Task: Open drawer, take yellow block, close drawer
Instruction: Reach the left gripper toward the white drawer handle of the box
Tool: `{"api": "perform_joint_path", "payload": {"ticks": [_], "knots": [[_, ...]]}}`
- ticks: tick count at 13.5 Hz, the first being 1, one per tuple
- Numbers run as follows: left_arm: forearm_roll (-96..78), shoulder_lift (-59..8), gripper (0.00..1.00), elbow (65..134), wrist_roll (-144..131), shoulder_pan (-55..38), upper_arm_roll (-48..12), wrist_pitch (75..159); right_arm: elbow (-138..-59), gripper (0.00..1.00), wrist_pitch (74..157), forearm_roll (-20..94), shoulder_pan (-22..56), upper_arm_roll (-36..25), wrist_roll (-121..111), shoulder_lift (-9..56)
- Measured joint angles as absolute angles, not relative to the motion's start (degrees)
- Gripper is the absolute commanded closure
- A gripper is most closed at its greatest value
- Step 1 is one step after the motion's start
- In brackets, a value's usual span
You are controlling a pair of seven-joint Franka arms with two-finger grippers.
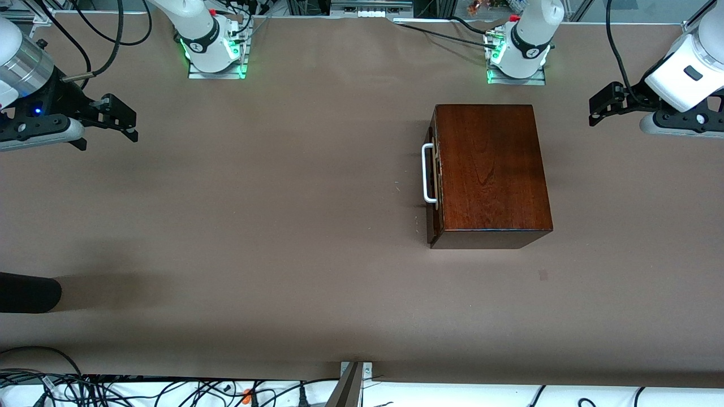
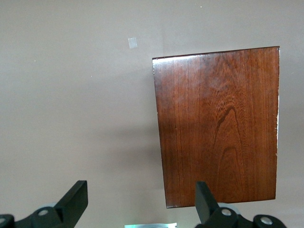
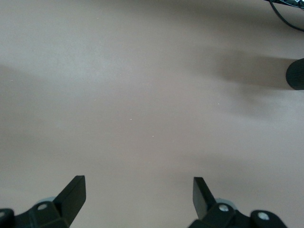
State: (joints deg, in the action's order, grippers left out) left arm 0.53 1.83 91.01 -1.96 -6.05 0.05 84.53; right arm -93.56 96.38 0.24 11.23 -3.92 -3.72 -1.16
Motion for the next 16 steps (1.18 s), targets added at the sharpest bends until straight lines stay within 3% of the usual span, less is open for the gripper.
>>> {"api": "perform_joint_path", "payload": {"ticks": [10,16], "knots": [[0.4,1.8,0.00,91.0,-2.3,-6.2,-0.7,84.6,-93.6,0.00,96.4,0.2,11.2,-3.9,-3.7,-1.2],[0.3,0.9,0.00,91.0,-18.4,-6.7,-14.3,87.5,-93.6,0.00,96.4,0.2,11.3,-3.9,-3.7,-1.1]]}}
